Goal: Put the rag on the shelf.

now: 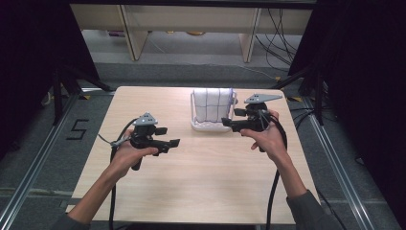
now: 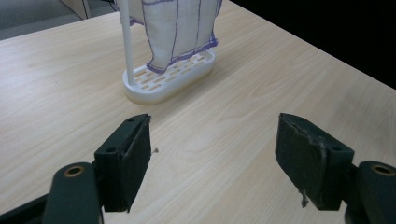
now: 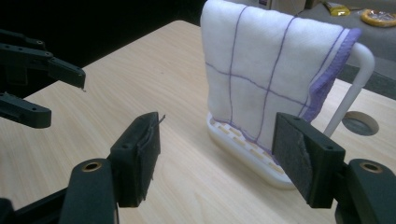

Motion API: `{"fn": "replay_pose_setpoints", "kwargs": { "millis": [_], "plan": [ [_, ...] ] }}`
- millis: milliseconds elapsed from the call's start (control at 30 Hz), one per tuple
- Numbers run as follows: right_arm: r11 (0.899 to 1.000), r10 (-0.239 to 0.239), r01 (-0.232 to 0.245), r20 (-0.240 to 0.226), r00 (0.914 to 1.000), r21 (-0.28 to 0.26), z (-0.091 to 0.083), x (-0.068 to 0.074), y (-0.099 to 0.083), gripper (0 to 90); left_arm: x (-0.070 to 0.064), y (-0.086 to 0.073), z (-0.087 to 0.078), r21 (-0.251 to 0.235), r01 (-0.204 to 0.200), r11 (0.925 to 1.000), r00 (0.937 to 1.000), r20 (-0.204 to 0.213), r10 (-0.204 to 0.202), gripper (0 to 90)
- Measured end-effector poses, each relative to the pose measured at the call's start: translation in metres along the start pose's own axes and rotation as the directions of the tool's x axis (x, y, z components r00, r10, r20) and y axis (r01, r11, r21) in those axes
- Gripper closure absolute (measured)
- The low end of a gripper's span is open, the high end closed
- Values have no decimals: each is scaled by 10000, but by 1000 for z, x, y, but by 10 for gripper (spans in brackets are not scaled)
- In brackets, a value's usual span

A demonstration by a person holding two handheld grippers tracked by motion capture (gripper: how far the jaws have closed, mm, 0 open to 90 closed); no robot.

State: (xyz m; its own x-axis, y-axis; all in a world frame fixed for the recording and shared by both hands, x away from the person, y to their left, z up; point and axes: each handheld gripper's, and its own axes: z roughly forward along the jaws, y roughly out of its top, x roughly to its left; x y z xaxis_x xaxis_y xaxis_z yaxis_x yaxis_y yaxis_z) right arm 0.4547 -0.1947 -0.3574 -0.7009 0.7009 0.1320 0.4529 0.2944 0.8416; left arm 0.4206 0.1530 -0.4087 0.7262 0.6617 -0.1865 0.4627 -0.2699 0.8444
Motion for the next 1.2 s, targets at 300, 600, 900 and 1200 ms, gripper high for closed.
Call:
{"fn": "replay_pose_setpoints", "kwargs": {
  "millis": [300, 600, 900, 1200],
  "plan": [
    [10000, 67, -67, -113, 9999, 32, 2, 6, -21, 333, -8, -15, 3, 237, -297, 9993, 9996, 31, 296, 261],
    [9988, 214, -208, -121, 9997, 436, 6, 4, -41, 334, -19, -35, 4, 629, -959, 9934, 9949, -248, 976, 257],
    [9968, 96, -87, -106, 9999, 793, 18, 6, -58, 335, -33, -54, 14, 1037, -1310, 9859, 9907, -233, 1341, 257],
    [9961, -7, 12, -51, 10000, 880, 22, 13, -69, 333, -31, -73, 6, 1051, -996, 9895, 9941, -333, 1036, 255]
  ]
}}
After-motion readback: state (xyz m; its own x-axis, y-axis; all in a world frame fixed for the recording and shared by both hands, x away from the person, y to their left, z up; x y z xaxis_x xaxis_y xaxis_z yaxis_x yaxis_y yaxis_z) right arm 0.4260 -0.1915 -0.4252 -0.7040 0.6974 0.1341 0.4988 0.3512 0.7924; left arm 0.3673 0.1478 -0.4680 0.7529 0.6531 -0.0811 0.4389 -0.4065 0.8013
